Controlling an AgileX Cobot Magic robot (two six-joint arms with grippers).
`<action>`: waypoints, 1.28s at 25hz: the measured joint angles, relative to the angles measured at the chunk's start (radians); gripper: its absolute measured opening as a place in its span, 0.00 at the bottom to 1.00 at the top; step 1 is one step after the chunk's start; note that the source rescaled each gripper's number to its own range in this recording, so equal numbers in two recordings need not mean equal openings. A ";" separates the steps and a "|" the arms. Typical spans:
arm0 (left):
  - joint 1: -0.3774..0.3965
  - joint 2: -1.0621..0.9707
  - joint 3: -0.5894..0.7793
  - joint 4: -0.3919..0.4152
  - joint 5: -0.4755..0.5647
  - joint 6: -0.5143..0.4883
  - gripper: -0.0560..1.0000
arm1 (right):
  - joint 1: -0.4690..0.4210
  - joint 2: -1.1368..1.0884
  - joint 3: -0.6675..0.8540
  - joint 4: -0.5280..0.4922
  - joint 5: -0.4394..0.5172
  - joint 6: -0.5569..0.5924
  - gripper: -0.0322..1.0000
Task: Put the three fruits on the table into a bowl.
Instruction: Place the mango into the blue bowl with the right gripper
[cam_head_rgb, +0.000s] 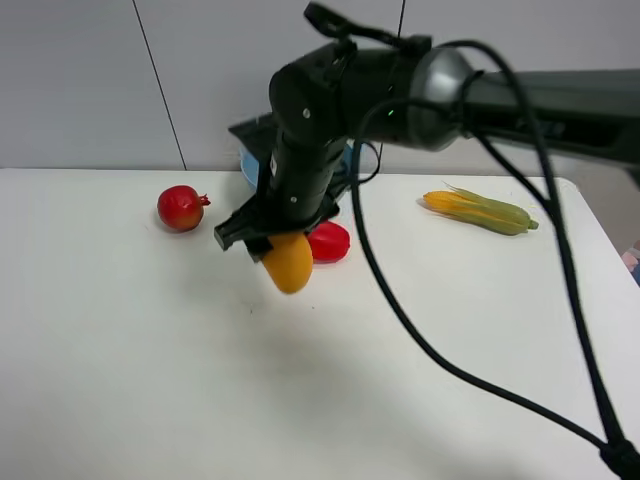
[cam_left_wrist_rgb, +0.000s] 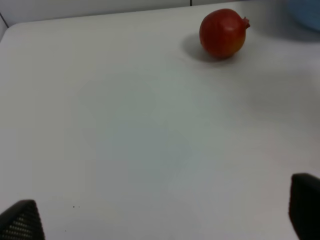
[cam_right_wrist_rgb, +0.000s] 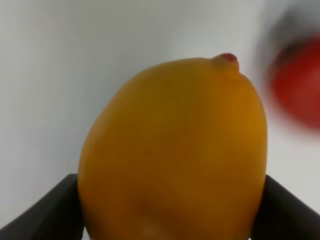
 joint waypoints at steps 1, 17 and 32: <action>0.000 0.000 0.000 0.000 0.000 0.000 1.00 | -0.009 -0.025 0.000 -0.033 -0.035 0.026 0.06; 0.000 0.000 0.000 0.000 0.000 0.000 1.00 | -0.243 0.103 0.000 -0.201 -0.513 0.234 0.06; 0.000 0.000 0.000 0.000 0.000 0.000 1.00 | -0.267 0.265 0.000 -0.201 -0.842 0.215 0.06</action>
